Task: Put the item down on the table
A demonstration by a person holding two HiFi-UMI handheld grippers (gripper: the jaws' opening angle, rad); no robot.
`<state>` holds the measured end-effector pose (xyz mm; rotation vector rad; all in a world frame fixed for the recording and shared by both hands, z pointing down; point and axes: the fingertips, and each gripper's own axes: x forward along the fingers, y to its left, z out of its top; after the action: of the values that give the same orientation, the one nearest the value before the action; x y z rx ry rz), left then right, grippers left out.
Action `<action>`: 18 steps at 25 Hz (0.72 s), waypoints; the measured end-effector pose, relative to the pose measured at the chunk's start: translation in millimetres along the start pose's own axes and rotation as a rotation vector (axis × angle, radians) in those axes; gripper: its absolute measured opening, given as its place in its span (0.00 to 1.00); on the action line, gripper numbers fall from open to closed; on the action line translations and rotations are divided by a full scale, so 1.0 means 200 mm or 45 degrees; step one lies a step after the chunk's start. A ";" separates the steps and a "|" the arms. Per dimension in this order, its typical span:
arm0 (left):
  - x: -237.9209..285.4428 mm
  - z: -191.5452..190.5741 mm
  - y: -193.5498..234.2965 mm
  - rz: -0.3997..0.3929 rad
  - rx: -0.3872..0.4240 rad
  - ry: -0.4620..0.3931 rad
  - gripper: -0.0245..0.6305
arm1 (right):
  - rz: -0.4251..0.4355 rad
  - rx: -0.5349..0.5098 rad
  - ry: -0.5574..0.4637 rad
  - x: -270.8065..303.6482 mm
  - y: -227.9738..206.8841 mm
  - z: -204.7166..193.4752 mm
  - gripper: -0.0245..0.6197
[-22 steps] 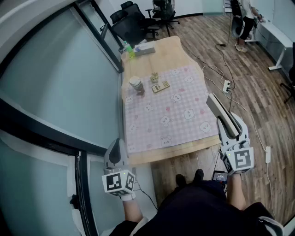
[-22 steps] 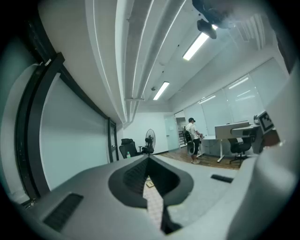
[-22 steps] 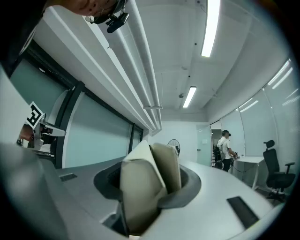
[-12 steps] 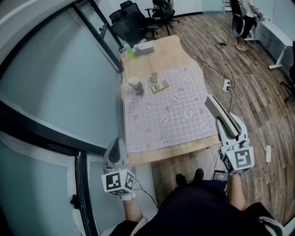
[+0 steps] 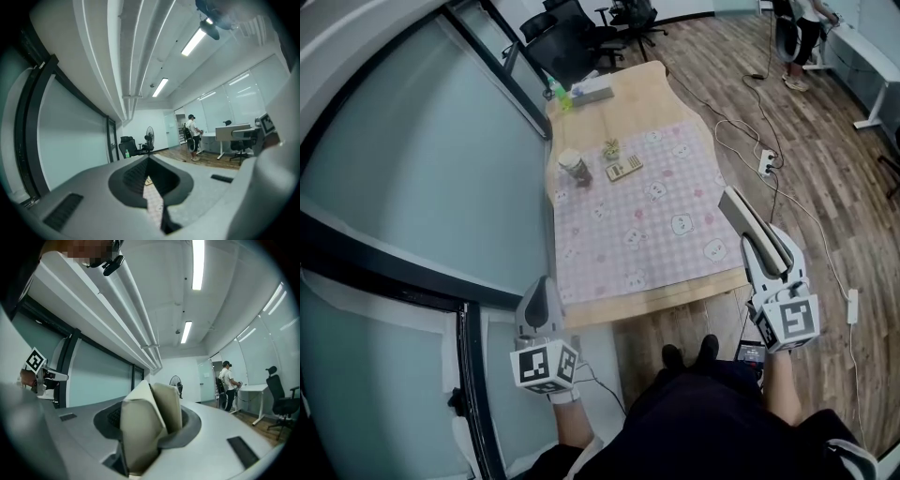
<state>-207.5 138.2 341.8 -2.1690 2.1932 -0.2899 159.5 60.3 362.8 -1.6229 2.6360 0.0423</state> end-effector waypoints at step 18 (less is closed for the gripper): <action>0.21 -0.01 -0.15 -0.013 0.034 0.030 0.04 | 0.037 0.087 0.030 0.12 -0.14 -0.13 0.30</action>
<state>-179.4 97.4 353.0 -2.1751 2.1783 -0.3450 173.4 25.0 386.9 -1.5738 2.6473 -0.0649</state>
